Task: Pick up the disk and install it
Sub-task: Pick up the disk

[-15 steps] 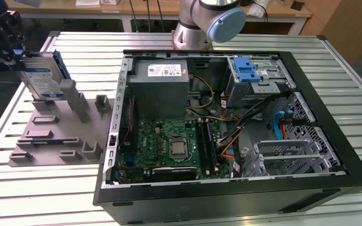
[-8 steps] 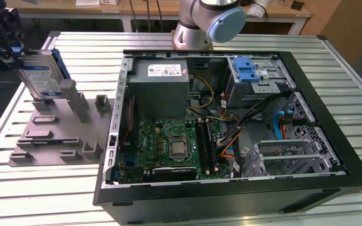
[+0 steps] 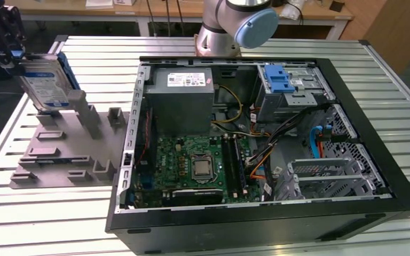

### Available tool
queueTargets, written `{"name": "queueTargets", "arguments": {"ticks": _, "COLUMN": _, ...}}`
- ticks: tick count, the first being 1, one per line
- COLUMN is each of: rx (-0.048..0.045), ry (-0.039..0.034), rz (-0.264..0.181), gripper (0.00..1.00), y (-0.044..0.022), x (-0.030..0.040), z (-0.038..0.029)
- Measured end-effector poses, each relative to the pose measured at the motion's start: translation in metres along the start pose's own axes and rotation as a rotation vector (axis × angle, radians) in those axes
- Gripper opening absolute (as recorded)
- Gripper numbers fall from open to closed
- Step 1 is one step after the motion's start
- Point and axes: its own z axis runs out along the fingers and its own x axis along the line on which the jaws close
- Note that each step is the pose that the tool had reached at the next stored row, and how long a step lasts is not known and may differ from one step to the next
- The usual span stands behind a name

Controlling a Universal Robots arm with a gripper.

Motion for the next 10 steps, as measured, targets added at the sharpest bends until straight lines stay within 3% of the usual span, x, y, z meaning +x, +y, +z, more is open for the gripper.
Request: {"name": "queueTargets", "arguments": {"ticks": 10, "rx": -0.0003, "ry": 0.0001, "rz": 0.0, "gripper": 0.36, "y": 0.0001, "x": -0.0001, "z": -0.0034}}
